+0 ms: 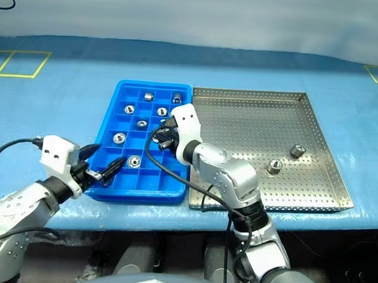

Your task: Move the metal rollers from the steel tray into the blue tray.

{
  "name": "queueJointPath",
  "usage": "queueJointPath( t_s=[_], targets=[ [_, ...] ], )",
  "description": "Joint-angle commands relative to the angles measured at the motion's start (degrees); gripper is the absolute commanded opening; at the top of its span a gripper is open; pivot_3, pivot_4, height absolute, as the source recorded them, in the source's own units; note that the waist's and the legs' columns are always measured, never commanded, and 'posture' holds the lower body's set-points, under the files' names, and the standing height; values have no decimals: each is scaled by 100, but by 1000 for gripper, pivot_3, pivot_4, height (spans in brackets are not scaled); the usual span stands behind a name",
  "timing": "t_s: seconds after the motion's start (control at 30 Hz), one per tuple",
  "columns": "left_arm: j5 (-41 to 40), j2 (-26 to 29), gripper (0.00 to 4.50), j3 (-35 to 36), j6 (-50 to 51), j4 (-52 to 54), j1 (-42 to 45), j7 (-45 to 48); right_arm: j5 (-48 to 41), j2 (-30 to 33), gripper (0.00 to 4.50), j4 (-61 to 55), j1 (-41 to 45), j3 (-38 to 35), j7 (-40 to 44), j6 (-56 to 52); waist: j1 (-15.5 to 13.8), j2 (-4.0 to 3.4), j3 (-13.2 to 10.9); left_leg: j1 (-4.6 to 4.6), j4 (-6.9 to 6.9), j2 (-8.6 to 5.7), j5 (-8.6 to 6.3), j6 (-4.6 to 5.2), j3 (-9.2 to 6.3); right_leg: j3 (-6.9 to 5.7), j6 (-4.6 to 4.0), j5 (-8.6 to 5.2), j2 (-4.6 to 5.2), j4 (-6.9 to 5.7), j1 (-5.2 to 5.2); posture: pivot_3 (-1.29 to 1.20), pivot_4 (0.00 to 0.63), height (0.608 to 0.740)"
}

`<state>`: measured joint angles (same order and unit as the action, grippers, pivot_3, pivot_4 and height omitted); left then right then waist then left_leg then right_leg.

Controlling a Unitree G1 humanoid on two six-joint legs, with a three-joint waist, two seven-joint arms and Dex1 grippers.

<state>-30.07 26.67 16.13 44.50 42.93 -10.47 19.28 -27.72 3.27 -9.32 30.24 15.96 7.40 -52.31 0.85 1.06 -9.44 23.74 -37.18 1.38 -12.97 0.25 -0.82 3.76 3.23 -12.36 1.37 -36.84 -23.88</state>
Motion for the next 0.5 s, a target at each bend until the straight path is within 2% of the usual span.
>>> queueJointPath(
  t_s=[0.03, 0.1, 0.37, 0.47, 0.5],
  targets=[
    [-72, -84, 4466, 59, -225, 213, 73, -44, 198, -181, 703, 205, 164, -12, 196, 328, 14, 0, 0, 0, 1, -2, 0, 0, 1, 1, 0, 0, 0, -1, -1, 62, 150, 740],
    [-74, -133, 4466, -35, -269, 184, 116, -68, 351, -271, 703, 569, 230, -10, 281, 479, 29, 0, 0, 0, 2, -3, 0, 0, 0, 0, -1, 1, -2, -1, -1, 66, 150, 740],
    [-78, -266, 4500, -357, -339, 85, 264, -67, 575, -536, 3379, 1156, 327, -197, 506, 691, 40, 0, 0, -1, 1, -6, 0, 0, -4, 0, 0, 2, -2, -2, 1, 50, 150, 740],
    [-67, -318, 4500, -515, -381, 49, 453, -40, 652, -478, 4384, 649, 307, -492, 244, 696, 33, -2, -1, -1, 1, -7, 1, -1, -4, 0, 1, 2, -2, -2, 2, 32, 150, 740],
    [-65, -361, 4500, -582, -402, 34, 539, -61, 831, -392, 4479, 414, 283, -609, 9, 756, 30, -1, -1, 1, -1, -8, 1, -1, -7, -1, 1, 3, -2, -3, 2, 25, 150, 740]
  ],
)
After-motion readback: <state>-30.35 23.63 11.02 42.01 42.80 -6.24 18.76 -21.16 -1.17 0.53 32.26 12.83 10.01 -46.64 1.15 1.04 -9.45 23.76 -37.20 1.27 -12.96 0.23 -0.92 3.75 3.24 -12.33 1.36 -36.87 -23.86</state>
